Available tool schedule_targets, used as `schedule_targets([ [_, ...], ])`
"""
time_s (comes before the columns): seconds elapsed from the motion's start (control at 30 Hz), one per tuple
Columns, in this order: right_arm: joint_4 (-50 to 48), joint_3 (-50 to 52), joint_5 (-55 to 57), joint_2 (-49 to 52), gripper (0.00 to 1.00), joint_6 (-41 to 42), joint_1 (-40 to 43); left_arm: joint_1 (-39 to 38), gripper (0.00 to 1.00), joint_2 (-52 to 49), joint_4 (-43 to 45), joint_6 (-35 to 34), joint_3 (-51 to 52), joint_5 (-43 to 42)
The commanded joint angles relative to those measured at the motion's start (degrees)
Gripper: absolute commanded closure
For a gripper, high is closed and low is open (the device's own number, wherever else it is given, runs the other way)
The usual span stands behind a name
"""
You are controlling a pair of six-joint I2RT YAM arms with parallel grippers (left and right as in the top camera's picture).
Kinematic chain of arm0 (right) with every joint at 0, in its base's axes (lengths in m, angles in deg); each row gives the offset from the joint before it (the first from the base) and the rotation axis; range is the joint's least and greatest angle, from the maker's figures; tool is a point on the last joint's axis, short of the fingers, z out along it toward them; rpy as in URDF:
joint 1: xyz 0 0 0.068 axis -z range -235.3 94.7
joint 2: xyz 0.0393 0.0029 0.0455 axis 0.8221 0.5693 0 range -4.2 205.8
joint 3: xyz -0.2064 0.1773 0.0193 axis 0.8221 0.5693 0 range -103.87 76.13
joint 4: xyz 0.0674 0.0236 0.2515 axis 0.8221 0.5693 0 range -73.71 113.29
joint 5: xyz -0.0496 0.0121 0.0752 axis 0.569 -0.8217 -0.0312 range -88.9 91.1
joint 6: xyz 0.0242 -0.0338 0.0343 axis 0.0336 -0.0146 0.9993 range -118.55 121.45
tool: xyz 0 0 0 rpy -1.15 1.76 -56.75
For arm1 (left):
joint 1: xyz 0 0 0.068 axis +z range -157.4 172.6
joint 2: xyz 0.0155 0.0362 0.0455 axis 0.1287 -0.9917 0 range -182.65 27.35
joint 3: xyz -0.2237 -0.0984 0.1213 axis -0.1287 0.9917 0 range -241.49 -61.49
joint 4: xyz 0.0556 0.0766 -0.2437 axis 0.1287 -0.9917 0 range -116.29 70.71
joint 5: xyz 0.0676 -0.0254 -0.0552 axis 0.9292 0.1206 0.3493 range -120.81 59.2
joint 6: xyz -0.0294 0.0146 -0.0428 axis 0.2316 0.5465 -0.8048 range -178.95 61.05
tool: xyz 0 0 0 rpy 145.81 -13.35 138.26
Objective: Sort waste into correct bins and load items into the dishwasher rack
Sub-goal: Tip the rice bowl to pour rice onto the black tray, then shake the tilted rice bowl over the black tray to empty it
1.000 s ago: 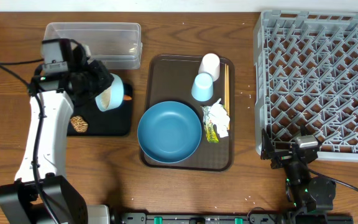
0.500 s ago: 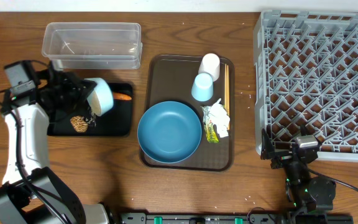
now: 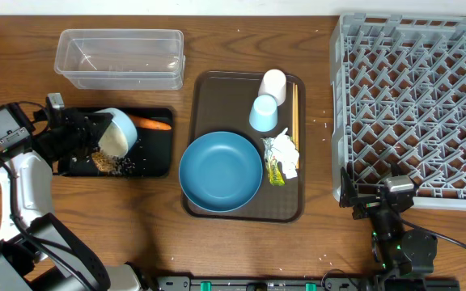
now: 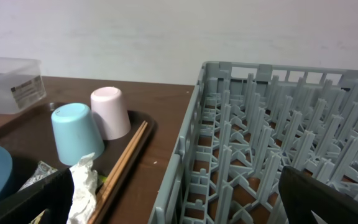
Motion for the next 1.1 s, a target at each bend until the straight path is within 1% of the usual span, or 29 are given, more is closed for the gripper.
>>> schedule_targets([
  [0.0,0.2,0.1,-0.2,-0.1,0.01,-0.7,0.9,0.2,0.94,0.5,1.4,0.0,0.0,-4.0],
  [0.7,0.2,0.1,-0.3,-0.1,0.01,-0.6,0.9,0.1,0.94,0.4,1.9,0.0,1.9,-4.1],
  [0.73,0.2,0.1,-0.3,-0.1,0.01,-0.7,0.9,0.1,0.92,0.4,1.9,0.0,1.9,-4.2],
  [0.77,0.2,0.1,-0.3,-0.1,0.01,-0.6,0.9,0.1,0.85,0.4,2.1,0.0,1.9,-4.2],
  [0.8,0.2,0.1,-0.3,-0.1,0.01,-0.7,0.9,0.0,0.75,0.4,2.1,0.0,1.9,-4.4],
  [0.83,0.2,0.1,-0.3,-0.1,0.01,-0.6,0.9,-0.2,0.71,0.4,2.3,0.2,1.8,-5.1],
  [0.93,0.2,0.1,-0.3,-0.1,0.01,-0.6,0.9,-1.6,0.57,0.6,5.7,2.2,1.6,-11.2],
  [0.97,0.2,0.1,-0.3,-0.1,0.01,-0.6,0.9,-2.7,0.55,0.9,6.8,2.3,1.2,-12.2],
  [1.07,0.2,0.1,-0.3,-0.1,0.01,-0.6,0.9,-5.7,0.54,2.0,7.2,2.8,0.1,-10.9],
])
